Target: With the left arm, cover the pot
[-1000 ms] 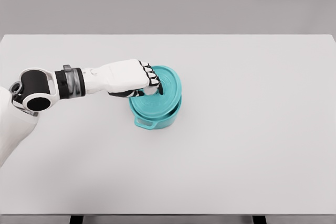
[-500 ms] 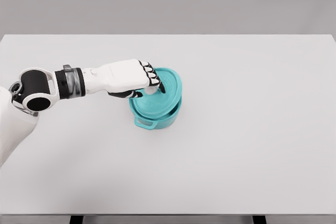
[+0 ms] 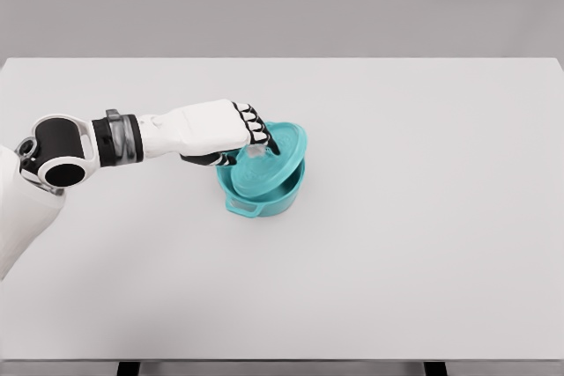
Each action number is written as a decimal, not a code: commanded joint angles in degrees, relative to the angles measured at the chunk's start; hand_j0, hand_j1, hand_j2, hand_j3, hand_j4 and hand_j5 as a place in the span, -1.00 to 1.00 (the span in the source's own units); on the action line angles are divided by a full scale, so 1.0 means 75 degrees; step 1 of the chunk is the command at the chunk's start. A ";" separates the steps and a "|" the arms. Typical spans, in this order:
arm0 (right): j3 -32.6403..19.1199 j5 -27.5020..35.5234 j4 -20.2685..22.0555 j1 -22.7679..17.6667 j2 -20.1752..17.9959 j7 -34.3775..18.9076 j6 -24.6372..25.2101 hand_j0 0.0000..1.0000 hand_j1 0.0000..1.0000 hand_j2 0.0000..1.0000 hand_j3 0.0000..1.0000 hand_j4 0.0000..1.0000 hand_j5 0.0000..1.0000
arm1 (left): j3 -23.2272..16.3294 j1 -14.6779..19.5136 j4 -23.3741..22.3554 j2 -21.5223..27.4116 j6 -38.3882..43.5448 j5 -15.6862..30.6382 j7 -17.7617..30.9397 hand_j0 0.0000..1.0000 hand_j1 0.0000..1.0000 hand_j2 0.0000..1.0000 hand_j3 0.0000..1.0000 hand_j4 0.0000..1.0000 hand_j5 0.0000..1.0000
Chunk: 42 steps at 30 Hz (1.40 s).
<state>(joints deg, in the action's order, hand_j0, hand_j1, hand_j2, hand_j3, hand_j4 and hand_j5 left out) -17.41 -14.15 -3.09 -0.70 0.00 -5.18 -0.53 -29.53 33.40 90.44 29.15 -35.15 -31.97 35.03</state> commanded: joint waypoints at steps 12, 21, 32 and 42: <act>0.0001 -0.0001 -0.0010 0.0000 0.0001 -0.0001 0.0000 1.00 1.00 1.00 1.00 1.00 1.00 | 0.0012 0.0012 0.0035 0.0004 0.0021 0.0033 -0.0004 0.87 0.87 0.87 0.87 0.87 0.87; 0.0001 -0.0001 0.0002 0.0000 0.0001 -0.0001 0.0000 1.00 1.00 1.00 1.00 1.00 1.00 | 0.0035 0.0023 0.0047 0.0121 0.0021 0.0068 -0.0004 0.87 0.87 0.87 0.87 0.87 0.87; 0.0001 -0.0001 0.0002 0.0000 0.0001 -0.0001 0.0000 1.00 1.00 1.00 1.00 1.00 1.00 | 0.1135 -0.0257 0.0726 0.1632 0.0021 0.0899 -0.0004 1.00 1.00 1.00 1.00 1.00 1.00; 0.0001 -0.0001 0.0002 0.0000 0.0001 -0.0001 0.0000 1.00 1.00 1.00 1.00 1.00 1.00 | 0.3680 -0.2074 0.0375 0.2219 0.0021 0.1205 -0.0004 1.00 1.00 1.00 1.00 1.00 1.00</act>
<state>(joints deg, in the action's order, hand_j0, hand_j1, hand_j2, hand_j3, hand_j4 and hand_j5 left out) -17.41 -14.15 -3.08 -0.70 0.00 -5.18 -0.53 -3.41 17.75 93.76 44.59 -35.17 -23.48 35.04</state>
